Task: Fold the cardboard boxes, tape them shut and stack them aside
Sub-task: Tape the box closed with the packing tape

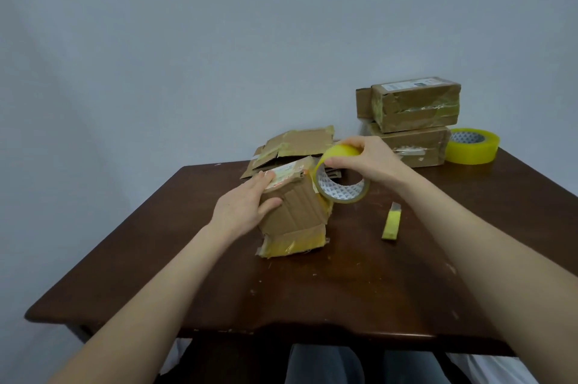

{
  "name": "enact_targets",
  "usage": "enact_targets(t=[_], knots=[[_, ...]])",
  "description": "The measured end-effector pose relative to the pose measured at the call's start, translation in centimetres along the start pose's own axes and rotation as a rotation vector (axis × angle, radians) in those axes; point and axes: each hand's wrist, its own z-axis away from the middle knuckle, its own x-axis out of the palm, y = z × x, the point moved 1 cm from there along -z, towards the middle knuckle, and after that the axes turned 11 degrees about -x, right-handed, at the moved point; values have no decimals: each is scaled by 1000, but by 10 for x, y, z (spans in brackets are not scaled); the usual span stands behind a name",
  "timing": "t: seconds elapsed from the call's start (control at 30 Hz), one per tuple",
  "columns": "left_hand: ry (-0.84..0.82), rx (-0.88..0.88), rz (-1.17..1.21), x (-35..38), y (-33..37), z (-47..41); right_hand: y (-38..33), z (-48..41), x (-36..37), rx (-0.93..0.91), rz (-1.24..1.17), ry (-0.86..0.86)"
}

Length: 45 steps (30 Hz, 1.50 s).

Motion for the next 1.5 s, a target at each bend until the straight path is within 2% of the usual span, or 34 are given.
enact_targets(t=[0.17, 0.3, 0.43, 0.57, 0.73, 0.9, 1.07, 1.37, 1.5], knots=[[-20, 26, -64, 2, 41, 2, 30, 15, -5, 88, 15, -81], [-32, 78, -101, 12, 78, -2, 50, 26, 0, 117, -57, -32], [73, 205, -84, 26, 104, 1, 55, 32, 2, 115, -83, -27], [55, 186, -60, 24, 82, -12, 56, 32, 10, 104, -148, -16], [52, 194, -106, 27, 68, -14, 58, 33, 23, 181, -255, 27], [49, 208, -58, 26, 61, -20, 54, 29, 9, 84, -86, -14], [49, 225, -60, 26, 60, -21, 64, 37, -1, 124, -18, -98], [27, 245, -64, 25, 58, -29, 58, 37, 3, 151, 75, -46], [50, 258, -56, 29, 55, -33, 53, 35, 8, 170, 36, -24]])
